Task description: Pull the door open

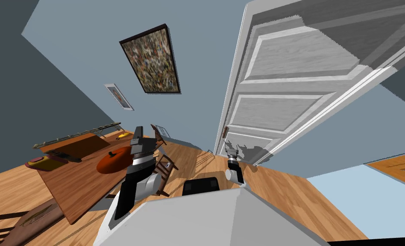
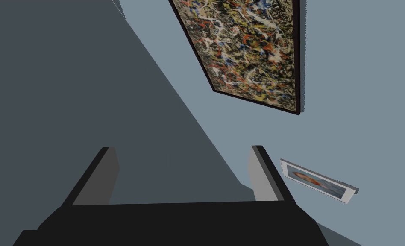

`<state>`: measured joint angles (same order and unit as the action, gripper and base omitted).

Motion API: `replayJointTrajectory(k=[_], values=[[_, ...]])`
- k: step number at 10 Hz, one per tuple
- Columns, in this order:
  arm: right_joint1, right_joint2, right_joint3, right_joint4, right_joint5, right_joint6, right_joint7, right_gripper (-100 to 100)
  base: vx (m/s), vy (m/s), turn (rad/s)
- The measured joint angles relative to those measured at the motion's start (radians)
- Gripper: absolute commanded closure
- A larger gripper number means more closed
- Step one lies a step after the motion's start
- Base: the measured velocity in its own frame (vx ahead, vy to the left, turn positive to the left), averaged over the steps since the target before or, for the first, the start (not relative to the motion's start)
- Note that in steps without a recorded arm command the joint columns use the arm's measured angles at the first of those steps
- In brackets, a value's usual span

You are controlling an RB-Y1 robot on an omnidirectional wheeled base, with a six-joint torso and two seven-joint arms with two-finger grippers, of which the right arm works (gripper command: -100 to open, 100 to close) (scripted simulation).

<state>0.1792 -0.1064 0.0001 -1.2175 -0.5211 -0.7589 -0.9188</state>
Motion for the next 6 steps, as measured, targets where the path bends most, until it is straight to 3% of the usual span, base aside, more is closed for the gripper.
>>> replayJointTrajectory(k=[6], values=[[-0.035,-0.002,0.001,0.129,-0.064,-0.025,-0.114,-100,0.09,-0.062,0.111]])
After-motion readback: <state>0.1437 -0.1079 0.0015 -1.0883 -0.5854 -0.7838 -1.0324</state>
